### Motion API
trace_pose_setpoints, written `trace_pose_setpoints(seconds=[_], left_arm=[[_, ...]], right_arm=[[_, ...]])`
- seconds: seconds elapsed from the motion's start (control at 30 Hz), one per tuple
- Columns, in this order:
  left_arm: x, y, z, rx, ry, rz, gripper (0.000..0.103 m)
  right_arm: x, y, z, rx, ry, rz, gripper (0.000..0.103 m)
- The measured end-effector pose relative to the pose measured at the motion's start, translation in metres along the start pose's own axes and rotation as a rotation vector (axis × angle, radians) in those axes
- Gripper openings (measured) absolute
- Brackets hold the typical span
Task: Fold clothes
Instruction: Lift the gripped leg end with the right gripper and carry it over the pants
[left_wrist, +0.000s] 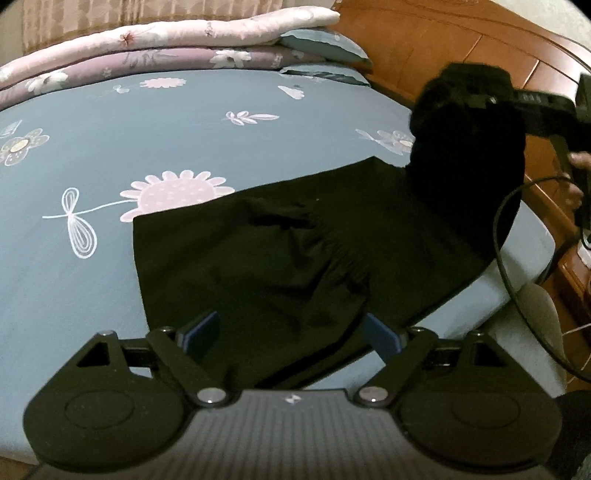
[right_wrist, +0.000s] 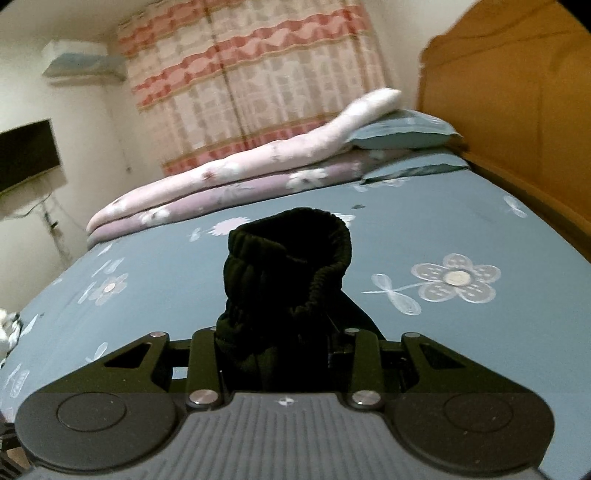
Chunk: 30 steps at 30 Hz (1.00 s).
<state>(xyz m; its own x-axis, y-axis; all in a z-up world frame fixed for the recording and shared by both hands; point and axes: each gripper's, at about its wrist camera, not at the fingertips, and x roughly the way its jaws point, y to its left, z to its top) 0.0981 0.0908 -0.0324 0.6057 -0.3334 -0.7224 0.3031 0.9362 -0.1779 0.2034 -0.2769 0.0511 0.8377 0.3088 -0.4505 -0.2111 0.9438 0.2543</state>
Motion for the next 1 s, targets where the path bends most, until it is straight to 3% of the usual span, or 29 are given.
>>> trace_pose_setpoints(seconds=[0.43, 1.0], left_arm=[[-0.002, 0.019, -0.014, 0.007, 0.032, -0.042, 0.086], [-0.020, 0.052, -0.033, -0.082, -0.011, -0.001, 0.087]], right_arm=[[0.031, 0.108, -0.011, -0.261, 0.085, 0.053, 0.039], [0.053, 0.208, -0.031, -0.503, 0.062, 0.083, 0.038]])
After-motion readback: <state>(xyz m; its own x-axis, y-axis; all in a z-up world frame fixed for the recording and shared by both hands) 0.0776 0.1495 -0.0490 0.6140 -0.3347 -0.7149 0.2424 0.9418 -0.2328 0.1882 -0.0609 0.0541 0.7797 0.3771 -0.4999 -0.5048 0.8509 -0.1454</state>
